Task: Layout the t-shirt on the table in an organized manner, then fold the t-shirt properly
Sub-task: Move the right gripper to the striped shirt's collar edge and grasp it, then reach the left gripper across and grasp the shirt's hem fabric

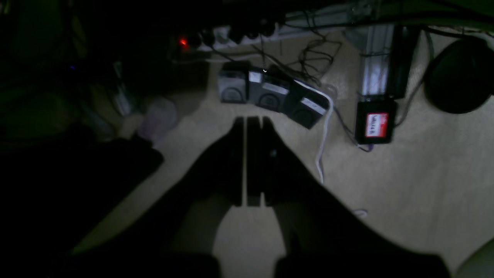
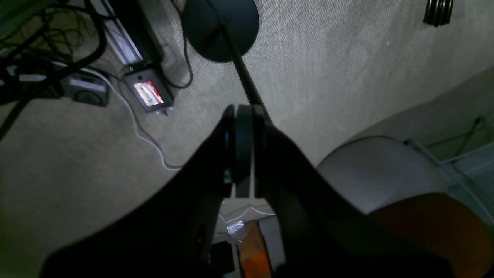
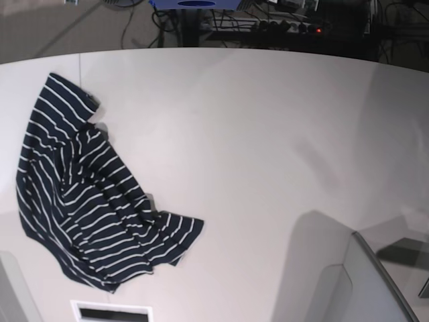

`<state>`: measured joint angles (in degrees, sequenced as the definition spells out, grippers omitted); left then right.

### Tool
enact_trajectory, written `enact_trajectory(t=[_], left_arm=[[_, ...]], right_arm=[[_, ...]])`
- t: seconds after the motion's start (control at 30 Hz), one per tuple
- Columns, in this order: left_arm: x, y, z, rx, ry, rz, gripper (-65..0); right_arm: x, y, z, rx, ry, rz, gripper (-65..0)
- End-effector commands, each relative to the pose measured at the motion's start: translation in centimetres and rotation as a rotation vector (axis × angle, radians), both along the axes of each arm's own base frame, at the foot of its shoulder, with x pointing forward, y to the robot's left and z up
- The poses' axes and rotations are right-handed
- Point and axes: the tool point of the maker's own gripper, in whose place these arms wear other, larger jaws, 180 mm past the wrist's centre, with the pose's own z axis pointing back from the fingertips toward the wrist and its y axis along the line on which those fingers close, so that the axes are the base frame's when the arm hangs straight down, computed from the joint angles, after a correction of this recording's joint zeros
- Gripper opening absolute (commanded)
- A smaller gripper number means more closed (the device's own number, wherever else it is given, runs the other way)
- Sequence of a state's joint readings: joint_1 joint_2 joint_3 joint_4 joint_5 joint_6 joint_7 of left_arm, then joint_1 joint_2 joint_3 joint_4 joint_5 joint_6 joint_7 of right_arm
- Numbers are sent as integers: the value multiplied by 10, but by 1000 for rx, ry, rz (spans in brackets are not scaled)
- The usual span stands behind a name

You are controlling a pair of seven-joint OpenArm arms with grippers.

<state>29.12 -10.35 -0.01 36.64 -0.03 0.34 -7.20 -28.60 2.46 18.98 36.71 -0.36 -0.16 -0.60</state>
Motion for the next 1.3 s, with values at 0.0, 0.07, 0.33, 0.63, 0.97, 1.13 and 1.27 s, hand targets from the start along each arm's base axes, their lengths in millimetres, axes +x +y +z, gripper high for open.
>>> enact_trajectory(t=[0.0, 0.07, 0.33, 0.63, 0.97, 1.13, 1.27], left_arm=[[-3, 8, 9, 10, -21, -24, -650], [-1, 8, 23, 6, -61, -53, -650], [69, 18, 121, -13, -384, -12, -650], [216, 2, 233, -137, -770, 35, -650], [303, -24, 236, -336, -645, 162, -650], [308, -41, 236, -374, -644, 138, -650], [304, -54, 222, -393, -598, 119, -650]], right_arm=[[-2, -16, 9, -42, -21, -4, -648], [-3, -29, 20, -80, -50, -24, -648], [41, -110, 120, -343, -286, -148, -648], [229, -81, 216, -186, -654, 81, -620], [305, -110, 206, -6, -628, -4, -114], [312, -116, 176, 76, -632, -41, -135], [318, -113, 160, 123, -651, -61, -143]])
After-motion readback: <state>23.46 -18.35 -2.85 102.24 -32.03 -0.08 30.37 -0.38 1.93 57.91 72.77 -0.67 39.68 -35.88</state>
